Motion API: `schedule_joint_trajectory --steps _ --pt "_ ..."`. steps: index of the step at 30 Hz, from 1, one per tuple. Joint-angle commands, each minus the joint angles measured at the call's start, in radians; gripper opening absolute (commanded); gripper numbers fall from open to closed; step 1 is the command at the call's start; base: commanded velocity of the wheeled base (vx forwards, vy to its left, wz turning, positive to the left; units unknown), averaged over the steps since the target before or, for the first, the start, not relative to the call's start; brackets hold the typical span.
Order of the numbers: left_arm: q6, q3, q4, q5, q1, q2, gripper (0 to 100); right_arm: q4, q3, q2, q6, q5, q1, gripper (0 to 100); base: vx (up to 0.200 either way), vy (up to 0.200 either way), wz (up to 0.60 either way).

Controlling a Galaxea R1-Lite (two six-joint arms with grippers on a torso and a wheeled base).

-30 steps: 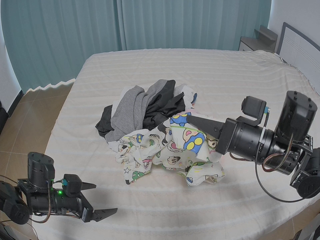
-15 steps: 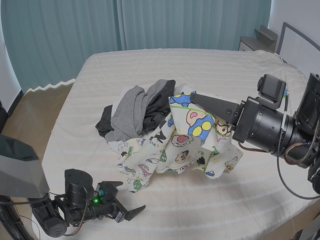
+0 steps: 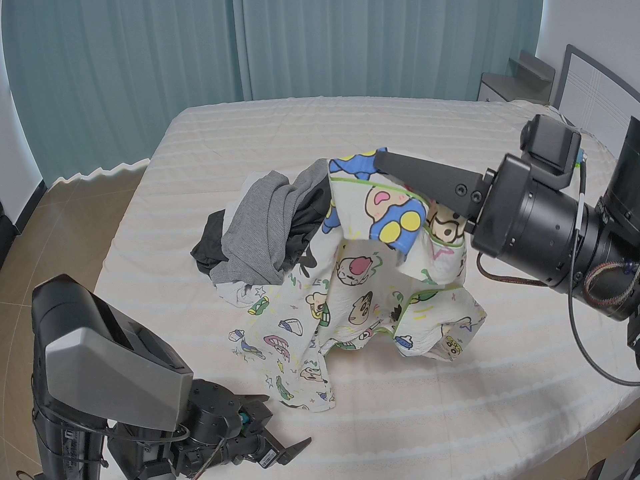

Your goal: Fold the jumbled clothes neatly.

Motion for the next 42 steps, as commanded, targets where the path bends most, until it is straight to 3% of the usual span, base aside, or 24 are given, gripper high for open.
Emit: schedule_joint_trajectory --steps 1,4,6,9,12,17,22,24,29,42 --pt "-0.026 -0.054 -0.018 0.026 -0.034 0.026 100 0.000 -0.025 0.014 0.000 0.000 0.002 0 0.000 0.000 0.00" --pt "-0.152 -0.115 -0.018 0.084 -0.103 0.010 100 0.000 -0.025 0.017 0.000 0.000 0.004 0 0.000 0.000 0.00" --pt "-0.180 -0.132 -0.018 0.110 -0.117 0.004 100 0.000 -0.025 0.018 0.000 0.000 0.002 0 0.000 0.000 0.00" --pt "-0.266 -0.195 -0.018 0.279 -0.179 0.012 100 0.000 -0.024 0.030 0.000 0.000 0.000 0 0.000 0.000 0.00" --pt "-0.348 -0.231 -0.018 0.370 -0.229 0.016 100 0.000 -0.022 0.035 0.000 0.000 0.000 0 0.000 0.000 0.00" --pt "-0.428 -0.230 -0.018 0.437 -0.303 0.012 100 0.000 -0.024 0.041 0.000 -0.001 -0.003 0 0.000 0.000 0.00" --pt "-0.494 -0.210 -0.018 0.442 -0.375 -0.030 100 -0.001 -0.022 0.044 0.000 0.000 -0.010 0 0.000 0.000 0.00" --pt "-0.490 -0.253 -0.018 0.451 -0.363 -0.017 100 -0.001 -0.022 0.044 0.001 0.000 -0.010 0 0.000 0.000 0.00" --pt "-0.486 -0.360 -0.018 0.558 -0.309 0.107 100 -0.001 -0.024 0.038 0.001 -0.001 -0.010 0 0.000 0.000 0.00" --pt "-0.493 -0.514 -0.018 0.592 -0.199 0.207 100 -0.001 -0.022 0.041 0.001 0.000 -0.009 0 0.000 0.000 0.00"
